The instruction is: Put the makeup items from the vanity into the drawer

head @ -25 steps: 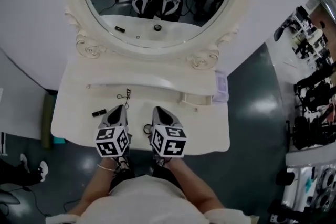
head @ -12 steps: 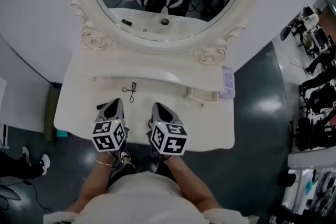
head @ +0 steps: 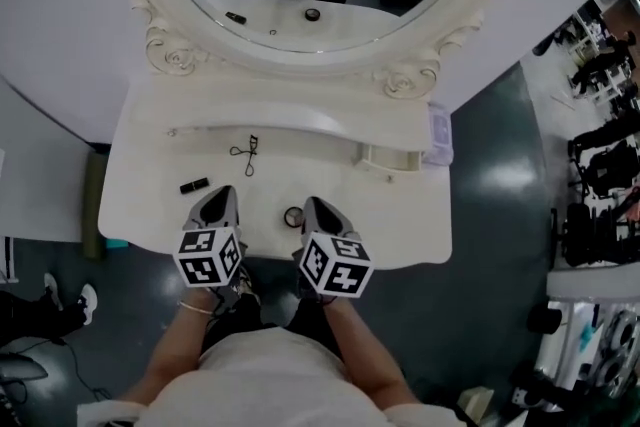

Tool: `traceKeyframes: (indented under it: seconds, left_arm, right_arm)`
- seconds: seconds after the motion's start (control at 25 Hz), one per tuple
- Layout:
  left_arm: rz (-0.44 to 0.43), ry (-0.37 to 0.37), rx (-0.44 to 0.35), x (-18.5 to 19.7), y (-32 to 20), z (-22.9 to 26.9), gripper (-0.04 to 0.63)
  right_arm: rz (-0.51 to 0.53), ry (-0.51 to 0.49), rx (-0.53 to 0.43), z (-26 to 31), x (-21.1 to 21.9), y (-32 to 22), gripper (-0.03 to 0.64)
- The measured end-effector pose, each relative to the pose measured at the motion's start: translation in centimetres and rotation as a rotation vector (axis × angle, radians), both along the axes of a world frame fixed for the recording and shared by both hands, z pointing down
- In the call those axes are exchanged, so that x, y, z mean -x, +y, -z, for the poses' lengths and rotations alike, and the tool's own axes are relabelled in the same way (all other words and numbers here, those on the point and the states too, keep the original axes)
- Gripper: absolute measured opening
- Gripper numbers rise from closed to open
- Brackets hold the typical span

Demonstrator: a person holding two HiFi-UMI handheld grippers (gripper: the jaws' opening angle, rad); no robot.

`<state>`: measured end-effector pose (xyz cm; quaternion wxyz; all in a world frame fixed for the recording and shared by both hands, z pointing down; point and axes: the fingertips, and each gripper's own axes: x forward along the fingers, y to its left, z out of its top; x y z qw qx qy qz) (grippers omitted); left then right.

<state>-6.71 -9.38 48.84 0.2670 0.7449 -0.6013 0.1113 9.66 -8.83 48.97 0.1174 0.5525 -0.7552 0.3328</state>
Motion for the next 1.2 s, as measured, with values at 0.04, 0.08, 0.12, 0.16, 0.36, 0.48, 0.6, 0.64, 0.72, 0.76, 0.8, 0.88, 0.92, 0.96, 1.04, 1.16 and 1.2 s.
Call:
traceKeyframes:
  seconds: [0.04, 0.08, 0.12, 0.16, 0.36, 0.48, 0.6, 0.64, 0.72, 0.76, 0.8, 0.88, 0.92, 0.96, 1.04, 1.16, 1.2]
  left_arm:
    - [-0.017, 0.0, 0.009, -0.5, 0.1, -0.5, 0.003]
    - [-0.032, -0.001, 0.016, -0.9, 0.2, -1.0, 0.003]
    - [-0.046, -0.001, 0.022, -1.2, 0.3, -1.4, 0.003]
    - [-0.057, 0.001, 0.028, -1.5, 0.5, -1.9, 0.003]
    - [-0.075, 0.02, 0.066, -2.1, 1.2, -4.1, 0.003]
    - [-0.082, 0.027, 0.088, -2.2, 1.4, -5.3, 0.003]
    - [-0.09, 0.03, 0.103, -2.2, 1.6, -6.1, 0.003]
    - [-0.094, 0.032, 0.106, -2.2, 1.6, -6.3, 0.003]
    - [-0.102, 0.037, 0.11, -2.4, 1.6, -6.7, 0.003]
    - [-0.106, 0.039, 0.111, -2.4, 1.6, -6.8, 0.003]
    - [-0.109, 0.041, 0.112, -2.4, 1.5, -7.0, 0.003]
    - [-0.113, 0.045, 0.114, -2.3, 1.4, -7.3, 0.003]
    - [-0.114, 0.047, 0.114, -2.3, 1.4, -7.4, 0.003]
    - [-0.114, 0.049, 0.116, -2.1, 1.4, -7.6, 0.003]
    - [-0.111, 0.057, 0.121, -1.9, 1.4, -7.8, 0.003]
    - [-0.109, 0.069, 0.131, -1.6, 1.5, -8.3, 0.003]
    - [-0.109, 0.073, 0.135, -1.6, 1.6, -8.5, 0.003]
  right_arm:
    - [-0.008, -0.005, 0.013, -0.5, -0.3, 0.3, 0.02]
    - [-0.013, -0.009, 0.023, -1.0, -0.6, 0.6, 0.02]
    - [-0.014, -0.01, 0.032, -1.5, -0.8, 0.9, 0.02]
    - [-0.014, -0.009, 0.041, -2.1, -1.0, 1.3, 0.021]
    - [0.013, 0.017, 0.102, -5.0, -1.0, 3.1, 0.085]
    - [0.031, 0.039, 0.131, -6.5, -0.7, 3.7, 0.115]
    - [0.045, 0.062, 0.147, -7.7, -0.3, 4.0, 0.136]
    - [0.049, 0.066, 0.154, -8.0, -0.1, 4.0, 0.144]
    - [0.057, 0.075, 0.166, -8.8, 0.2, 4.0, 0.16]
    - [0.061, 0.082, 0.171, -9.1, 0.3, 3.9, 0.168]
    - [0.065, 0.093, 0.174, -9.5, 0.4, 3.9, 0.178]
    - [0.07, 0.12, 0.18, -10.2, 0.6, 3.6, 0.204]
    - [0.07, 0.135, 0.182, -10.5, 0.7, 3.5, 0.216]
    - [0.071, 0.147, 0.185, -10.8, 0.8, 3.4, 0.219]
    - [0.074, 0.165, 0.195, -11.2, 1.0, 3.2, 0.225]
    - [0.08, 0.191, 0.21, -11.7, 1.4, 3.0, 0.23]
    - [0.081, 0.202, 0.214, -11.9, 1.5, 2.9, 0.23]
